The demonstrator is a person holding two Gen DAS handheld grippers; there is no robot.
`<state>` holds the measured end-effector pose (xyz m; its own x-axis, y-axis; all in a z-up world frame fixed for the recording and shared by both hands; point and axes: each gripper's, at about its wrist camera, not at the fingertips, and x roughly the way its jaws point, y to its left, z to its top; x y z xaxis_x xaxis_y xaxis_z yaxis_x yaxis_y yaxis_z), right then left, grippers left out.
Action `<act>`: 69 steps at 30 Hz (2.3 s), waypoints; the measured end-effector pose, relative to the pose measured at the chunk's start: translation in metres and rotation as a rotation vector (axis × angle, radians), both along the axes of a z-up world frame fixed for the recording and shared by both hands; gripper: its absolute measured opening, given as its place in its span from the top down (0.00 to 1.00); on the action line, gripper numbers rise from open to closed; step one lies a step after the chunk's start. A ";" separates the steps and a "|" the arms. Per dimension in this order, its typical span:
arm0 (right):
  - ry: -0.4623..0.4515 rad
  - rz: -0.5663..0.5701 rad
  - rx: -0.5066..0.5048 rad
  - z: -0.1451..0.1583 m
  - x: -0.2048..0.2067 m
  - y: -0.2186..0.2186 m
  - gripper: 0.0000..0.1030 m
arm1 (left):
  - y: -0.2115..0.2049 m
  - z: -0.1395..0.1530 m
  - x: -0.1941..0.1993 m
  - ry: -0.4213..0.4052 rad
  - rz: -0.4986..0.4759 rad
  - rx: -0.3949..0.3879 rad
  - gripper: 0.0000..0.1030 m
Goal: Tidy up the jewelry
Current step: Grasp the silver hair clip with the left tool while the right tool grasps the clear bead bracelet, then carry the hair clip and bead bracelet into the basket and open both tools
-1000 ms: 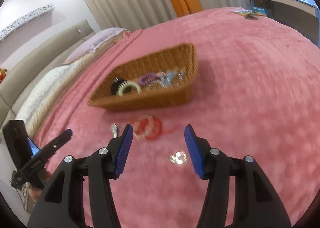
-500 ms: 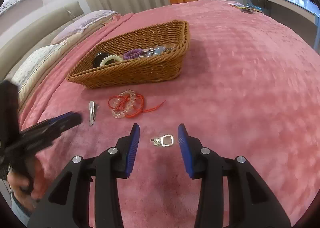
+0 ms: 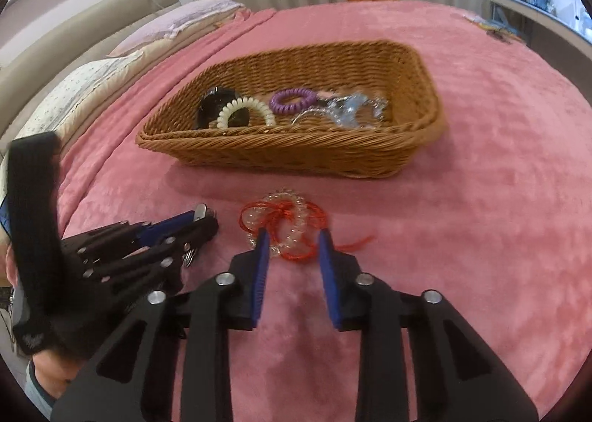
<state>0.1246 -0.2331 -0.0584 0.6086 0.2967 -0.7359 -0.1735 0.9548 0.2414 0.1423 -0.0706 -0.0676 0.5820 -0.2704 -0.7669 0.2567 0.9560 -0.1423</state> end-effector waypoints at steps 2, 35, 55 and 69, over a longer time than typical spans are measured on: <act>0.011 0.007 0.009 -0.001 0.004 0.004 0.78 | 0.009 0.003 -0.005 -0.003 -0.004 -0.001 0.83; 0.009 0.020 -0.139 -0.012 -0.098 0.011 0.88 | 0.045 -0.004 -0.043 -0.082 0.000 -0.127 0.85; -0.004 -0.014 -0.191 -0.015 -0.093 0.022 0.92 | 0.049 -0.002 -0.045 -0.101 -0.039 -0.168 0.85; -0.285 -0.037 -0.129 0.116 -0.071 0.018 0.93 | 0.042 0.113 -0.042 -0.306 -0.184 -0.289 0.86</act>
